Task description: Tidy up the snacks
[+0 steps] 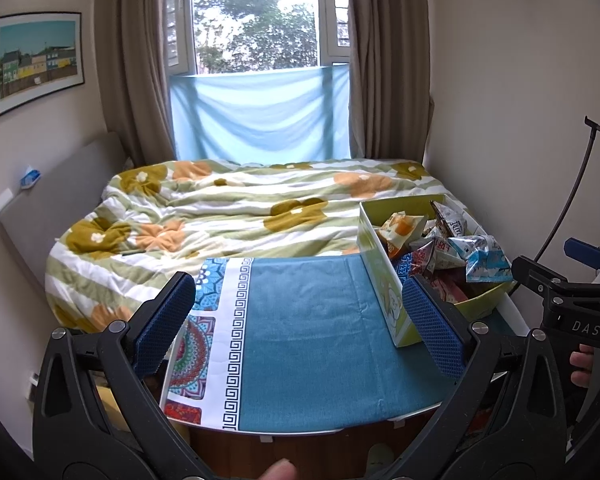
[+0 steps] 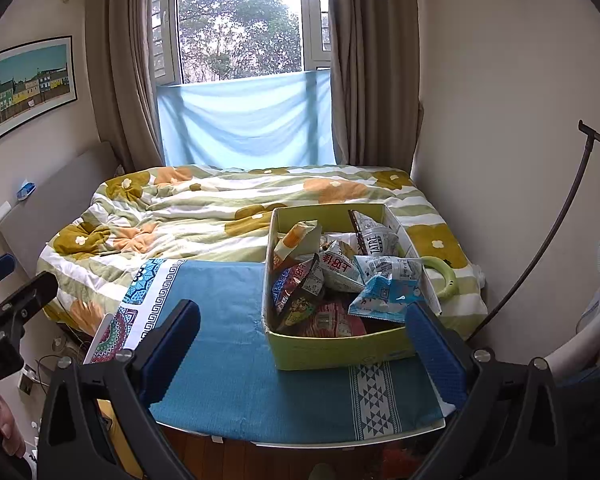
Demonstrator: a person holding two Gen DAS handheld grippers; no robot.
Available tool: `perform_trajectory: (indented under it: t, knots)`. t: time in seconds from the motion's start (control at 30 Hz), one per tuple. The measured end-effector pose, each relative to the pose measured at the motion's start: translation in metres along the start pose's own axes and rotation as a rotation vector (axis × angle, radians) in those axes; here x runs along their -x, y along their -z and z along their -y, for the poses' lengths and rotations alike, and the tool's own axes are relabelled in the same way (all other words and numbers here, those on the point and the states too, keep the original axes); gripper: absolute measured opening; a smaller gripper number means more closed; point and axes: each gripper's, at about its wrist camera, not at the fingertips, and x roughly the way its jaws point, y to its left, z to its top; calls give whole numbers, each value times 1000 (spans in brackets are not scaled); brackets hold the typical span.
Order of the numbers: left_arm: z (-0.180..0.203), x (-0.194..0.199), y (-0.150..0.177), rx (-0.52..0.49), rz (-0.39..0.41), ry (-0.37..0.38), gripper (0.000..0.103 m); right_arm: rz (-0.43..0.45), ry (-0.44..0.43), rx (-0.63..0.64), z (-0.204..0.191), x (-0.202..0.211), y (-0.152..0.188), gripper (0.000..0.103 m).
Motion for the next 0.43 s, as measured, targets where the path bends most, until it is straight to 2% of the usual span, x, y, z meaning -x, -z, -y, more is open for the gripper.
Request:
perform_trajectory:
  t: [0.43]
  knots:
    - [-10,1,-1,38,2,12,103,-7,-9,1,-2,-10,0,102]
